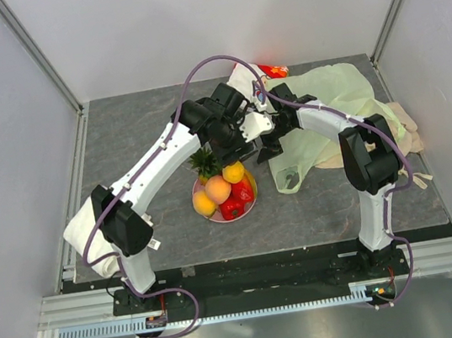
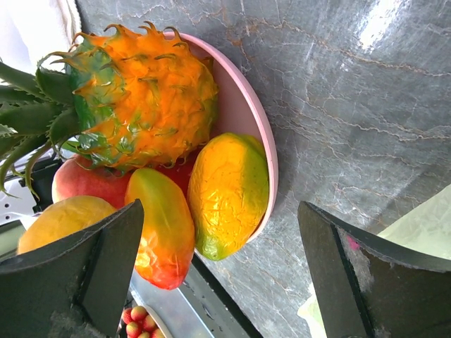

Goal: Take the fake fruits out of the plastic bag

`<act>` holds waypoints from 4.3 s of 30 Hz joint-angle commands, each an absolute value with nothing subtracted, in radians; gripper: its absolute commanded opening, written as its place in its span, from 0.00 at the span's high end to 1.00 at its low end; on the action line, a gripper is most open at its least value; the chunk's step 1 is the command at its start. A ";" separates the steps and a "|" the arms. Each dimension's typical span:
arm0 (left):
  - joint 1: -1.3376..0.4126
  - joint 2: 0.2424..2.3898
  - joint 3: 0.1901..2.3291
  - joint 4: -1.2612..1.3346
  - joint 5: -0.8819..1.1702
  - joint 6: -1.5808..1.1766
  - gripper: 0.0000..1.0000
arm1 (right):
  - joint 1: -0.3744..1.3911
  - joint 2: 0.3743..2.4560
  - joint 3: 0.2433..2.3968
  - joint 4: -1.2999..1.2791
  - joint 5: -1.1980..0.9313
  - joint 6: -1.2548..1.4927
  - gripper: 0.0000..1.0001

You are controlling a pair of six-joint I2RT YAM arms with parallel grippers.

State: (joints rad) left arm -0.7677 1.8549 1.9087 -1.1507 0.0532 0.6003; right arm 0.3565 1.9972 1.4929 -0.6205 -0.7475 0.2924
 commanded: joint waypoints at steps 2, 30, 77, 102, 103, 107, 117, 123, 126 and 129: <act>-0.762 1.858 1.968 -1.166 0.044 0.603 0.30 | 0.359 2.016 1.532 -0.594 -0.759 0.302 0.02; -0.761 1.832 1.962 -1.155 0.032 0.566 0.30 | 0.364 2.048 1.568 -0.588 -0.752 0.288 0.02; -0.655 1.859 2.002 -1.100 0.005 0.482 0.27 | 0.387 2.000 1.568 -0.600 -0.747 0.275 0.02; -0.647 1.853 1.994 -1.100 0.005 0.485 0.27 | 0.377 2.040 1.623 -0.624 -0.713 0.239 0.02; -0.647 1.852 1.996 -1.100 0.005 0.485 0.27 | 0.377 2.028 1.623 -0.626 -0.719 0.239 0.02; -0.647 1.853 1.997 -1.100 0.003 0.482 0.27 | 0.380 2.000 1.620 -0.634 -0.733 0.236 0.02; -0.647 1.850 2.002 -1.100 0.003 0.482 0.27 | 0.410 1.965 1.569 -0.630 -0.736 0.244 0.02; -0.647 1.838 1.982 -1.100 0.003 0.482 0.27 | 0.420 1.968 1.568 -0.630 -0.736 0.244 0.02; -0.647 1.833 1.973 -1.100 0.003 0.482 0.27 | 0.423 1.971 1.559 -0.630 -0.729 0.241 0.02; -0.647 1.833 1.967 -1.098 0.005 0.483 0.27 | 0.423 1.979 1.555 -0.629 -0.723 0.241 0.02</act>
